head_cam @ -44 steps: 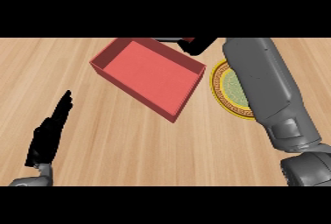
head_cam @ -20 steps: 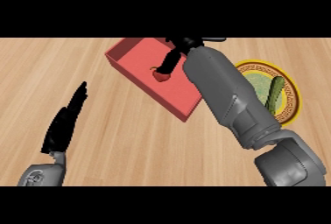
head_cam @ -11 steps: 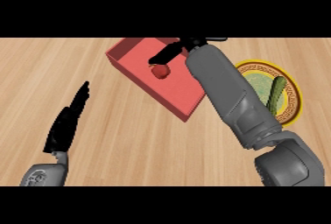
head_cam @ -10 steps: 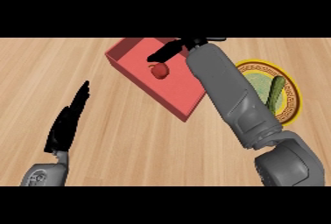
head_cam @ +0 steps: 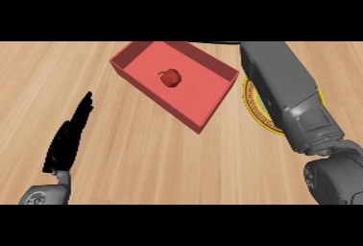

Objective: Pick the bell pepper from the plate and place it in the cardboard box

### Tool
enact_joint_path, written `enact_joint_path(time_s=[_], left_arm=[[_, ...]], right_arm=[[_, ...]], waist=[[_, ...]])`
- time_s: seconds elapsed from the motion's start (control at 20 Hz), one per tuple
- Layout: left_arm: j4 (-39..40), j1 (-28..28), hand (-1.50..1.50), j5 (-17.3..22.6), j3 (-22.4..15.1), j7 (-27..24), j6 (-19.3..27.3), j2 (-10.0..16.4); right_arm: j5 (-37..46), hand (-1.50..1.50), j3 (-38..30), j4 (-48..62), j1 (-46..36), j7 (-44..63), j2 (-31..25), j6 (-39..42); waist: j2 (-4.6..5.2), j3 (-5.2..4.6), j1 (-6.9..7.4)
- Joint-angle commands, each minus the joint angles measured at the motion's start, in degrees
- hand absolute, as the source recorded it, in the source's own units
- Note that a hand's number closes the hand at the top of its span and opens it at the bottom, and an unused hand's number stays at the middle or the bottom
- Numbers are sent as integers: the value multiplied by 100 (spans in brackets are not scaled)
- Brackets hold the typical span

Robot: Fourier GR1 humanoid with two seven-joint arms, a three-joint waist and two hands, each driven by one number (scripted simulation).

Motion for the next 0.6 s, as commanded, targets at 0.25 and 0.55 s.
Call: enact_joint_path(time_s=[0.25, 0.55], left_arm=[[-71, 83, 0, -5, -10, 8, -12, -10], [-208, 64, 0, 5, -15, 79, 4, -36]], right_arm=[[-446, -150, -545, 134, 539, -376, -1326, 813], [-335, -150, -460, 237, 922, -777, -2060, 1697]], waist=[[16, 8, -83], [53, 20, 17]])
